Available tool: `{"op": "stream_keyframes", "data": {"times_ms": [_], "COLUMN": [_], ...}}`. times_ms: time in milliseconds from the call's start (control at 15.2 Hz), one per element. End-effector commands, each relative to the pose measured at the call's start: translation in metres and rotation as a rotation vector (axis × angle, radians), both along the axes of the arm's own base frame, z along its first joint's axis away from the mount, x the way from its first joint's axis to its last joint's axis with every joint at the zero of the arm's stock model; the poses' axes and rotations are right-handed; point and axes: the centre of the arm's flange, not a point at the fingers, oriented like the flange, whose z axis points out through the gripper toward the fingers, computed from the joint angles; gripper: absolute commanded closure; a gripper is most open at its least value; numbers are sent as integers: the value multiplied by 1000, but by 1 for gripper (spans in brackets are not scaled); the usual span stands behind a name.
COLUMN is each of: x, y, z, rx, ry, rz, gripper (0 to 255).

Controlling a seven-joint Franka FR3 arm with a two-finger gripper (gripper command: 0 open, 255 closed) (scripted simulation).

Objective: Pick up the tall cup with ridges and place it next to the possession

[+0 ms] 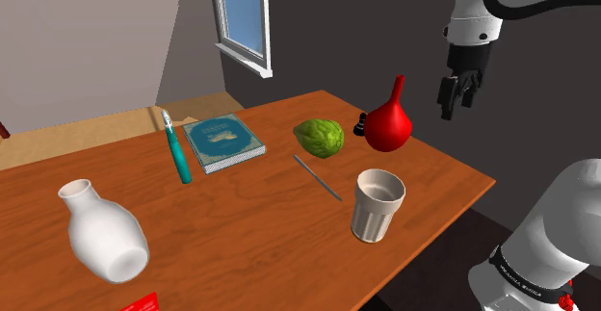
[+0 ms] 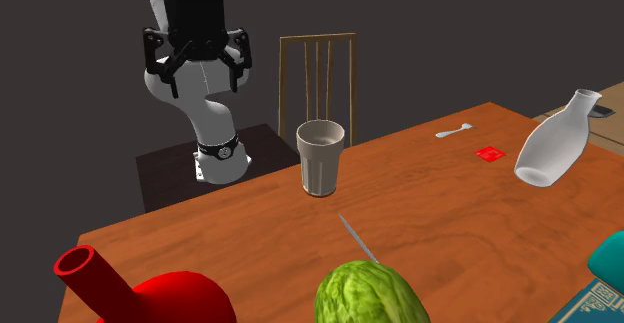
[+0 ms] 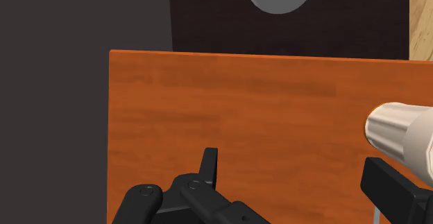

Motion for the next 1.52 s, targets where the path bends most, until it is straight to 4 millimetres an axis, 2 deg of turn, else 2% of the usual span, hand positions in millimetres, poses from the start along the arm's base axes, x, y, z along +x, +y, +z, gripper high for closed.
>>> {"op": "stream_keyframes", "data": {"times_ms": [0, 1056, 1452], "x": [0, -1, 0], "y": [0, 140, 143], "z": [0, -125, -152], "rx": [0, 166, 167], "ry": [0, -192, -193], "rz": [0, -39, -39], "gripper": [0, 0, 0]}}
